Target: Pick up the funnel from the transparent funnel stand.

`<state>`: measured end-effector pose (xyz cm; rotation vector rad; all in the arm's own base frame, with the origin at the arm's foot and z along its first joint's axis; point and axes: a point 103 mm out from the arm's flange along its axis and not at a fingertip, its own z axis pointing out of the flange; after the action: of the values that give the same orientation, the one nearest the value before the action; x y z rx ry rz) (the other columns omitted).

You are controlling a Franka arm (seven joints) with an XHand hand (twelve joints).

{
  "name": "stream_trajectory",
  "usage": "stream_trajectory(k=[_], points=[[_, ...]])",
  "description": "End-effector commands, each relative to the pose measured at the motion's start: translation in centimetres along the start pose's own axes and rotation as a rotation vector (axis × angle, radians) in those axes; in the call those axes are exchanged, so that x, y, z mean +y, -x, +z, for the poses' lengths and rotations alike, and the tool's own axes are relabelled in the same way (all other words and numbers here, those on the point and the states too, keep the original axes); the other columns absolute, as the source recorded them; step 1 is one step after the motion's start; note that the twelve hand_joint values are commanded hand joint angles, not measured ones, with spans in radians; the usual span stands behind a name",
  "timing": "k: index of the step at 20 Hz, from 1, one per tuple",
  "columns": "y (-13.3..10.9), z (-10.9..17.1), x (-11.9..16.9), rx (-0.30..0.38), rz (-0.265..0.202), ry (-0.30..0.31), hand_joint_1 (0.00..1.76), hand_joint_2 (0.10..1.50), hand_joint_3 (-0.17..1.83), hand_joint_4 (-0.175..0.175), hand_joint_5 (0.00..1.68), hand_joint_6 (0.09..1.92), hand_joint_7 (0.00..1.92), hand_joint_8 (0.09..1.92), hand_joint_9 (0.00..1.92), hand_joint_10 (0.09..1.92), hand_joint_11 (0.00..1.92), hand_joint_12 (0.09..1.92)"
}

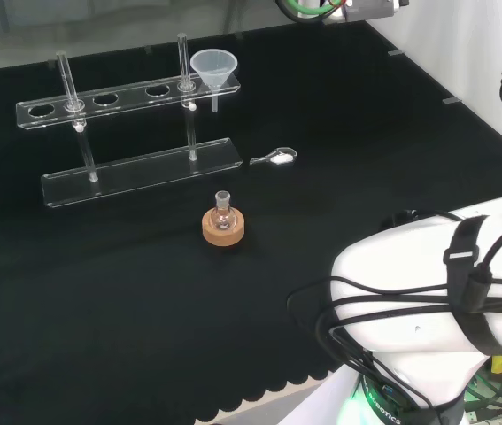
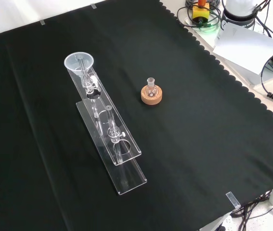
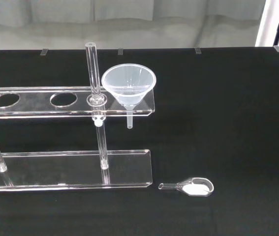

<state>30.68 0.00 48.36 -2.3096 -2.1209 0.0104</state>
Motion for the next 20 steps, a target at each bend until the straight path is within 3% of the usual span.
stream_trajectory(k=[1, 4, 12, 20], points=[[0.3, 0.0, 0.0, 0.001, 0.007, 0.005, 0.11, 1.14, 0.44, -0.008, 0.31, 0.09, 0.04, 0.56, 0.24, 0.63, 0.05, 1.36], [0.6, 0.1, 0.1, -0.001, 0.021, 0.004, 0.01, 1.21, 0.39, 0.002, 0.29, 0.09, 0.01, 0.54, 0.20, 0.63, 0.02, 1.36], [1.2, 0.9, 1.0, -0.004, 0.055, -0.014, 0.00, 1.23, 0.37, 0.003, 0.29, 0.09, 0.01, 0.53, 0.20, 0.63, 0.02, 1.36], [0.9, 3.3, 4.3, -0.011, 0.059, -0.048, 0.00, 1.23, 0.36, 0.002, 0.29, 0.09, 0.01, 0.53, 0.20, 0.63, 0.02, 1.36]])
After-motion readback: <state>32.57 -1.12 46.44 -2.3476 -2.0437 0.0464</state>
